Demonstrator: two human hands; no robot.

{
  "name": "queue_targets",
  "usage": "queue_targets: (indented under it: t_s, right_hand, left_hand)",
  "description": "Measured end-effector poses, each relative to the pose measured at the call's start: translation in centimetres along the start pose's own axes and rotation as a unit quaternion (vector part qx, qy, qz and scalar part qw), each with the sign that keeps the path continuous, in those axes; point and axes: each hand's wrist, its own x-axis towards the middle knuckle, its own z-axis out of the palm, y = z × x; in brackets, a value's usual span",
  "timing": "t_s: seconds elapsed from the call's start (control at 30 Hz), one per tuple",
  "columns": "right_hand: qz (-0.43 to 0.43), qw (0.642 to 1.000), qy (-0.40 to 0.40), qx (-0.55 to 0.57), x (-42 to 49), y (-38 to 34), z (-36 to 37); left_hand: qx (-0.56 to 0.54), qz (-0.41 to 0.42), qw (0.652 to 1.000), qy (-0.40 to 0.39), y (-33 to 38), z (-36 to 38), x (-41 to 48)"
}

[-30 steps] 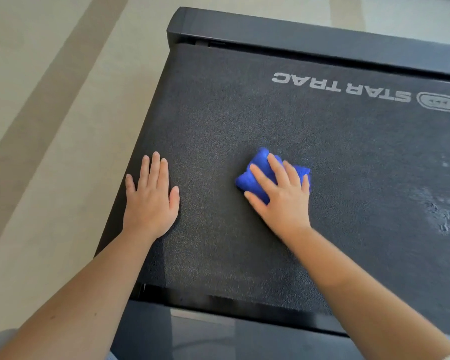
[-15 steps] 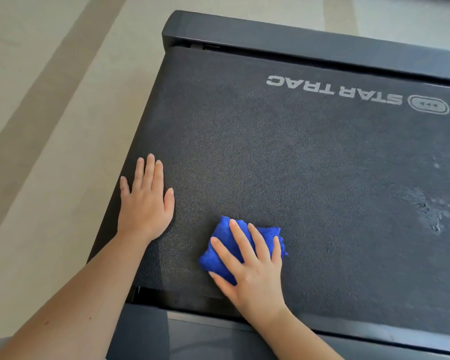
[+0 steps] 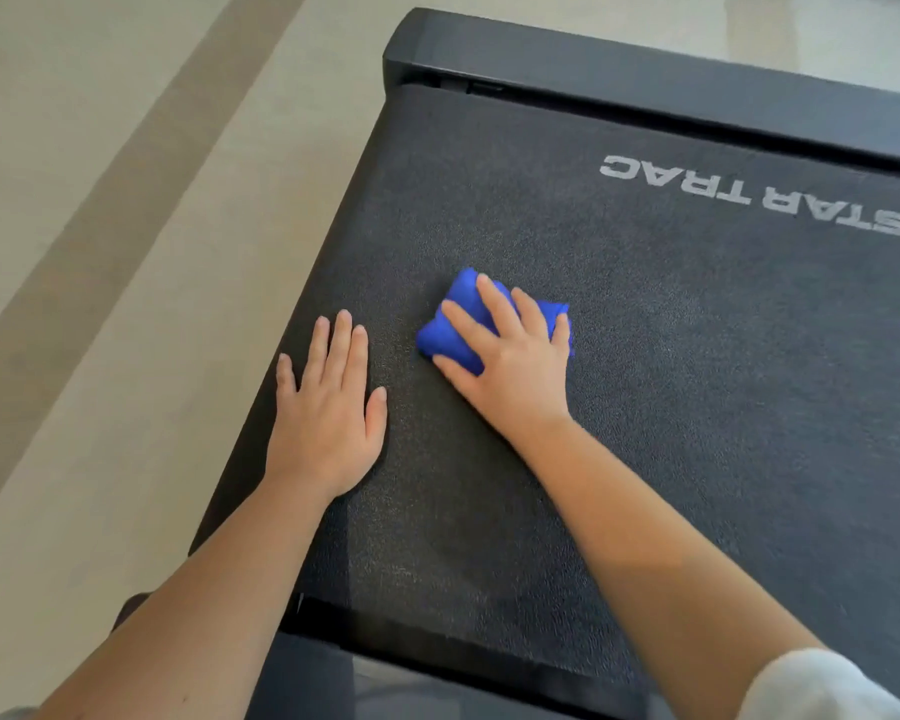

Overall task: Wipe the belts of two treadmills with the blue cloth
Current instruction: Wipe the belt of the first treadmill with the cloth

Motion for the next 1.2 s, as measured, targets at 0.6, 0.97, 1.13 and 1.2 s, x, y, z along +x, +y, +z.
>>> queue_targets:
  t_s: [0.6, 0.97, 1.13, 1.2]
  right_hand:
    - [0.124, 0.99, 0.047, -0.04, -13.9, 5.7, -4.7]
    - [0.086, 0.995, 0.046, -0.029, -13.0, 6.2, -4.9]
    - [0.05, 0.997, 0.057, -0.018, -12.7, 7.1, -4.4]
    - [0.017, 0.998, 0.052, -0.009, -10.7, 7.9, -4.0]
  left_hand:
    - [0.019, 0.0, 1.0, -0.021, 0.1, 0.0, 0.1]
    - [0.055, -0.032, 0.997, -0.051, 3.1, -1.4, 2.3]
    - [0.009, 0.067, 0.997, -0.043, 6.2, -1.5, 5.2]
    - [0.027, 0.062, 0.997, -0.029, 6.9, -0.9, 5.5]
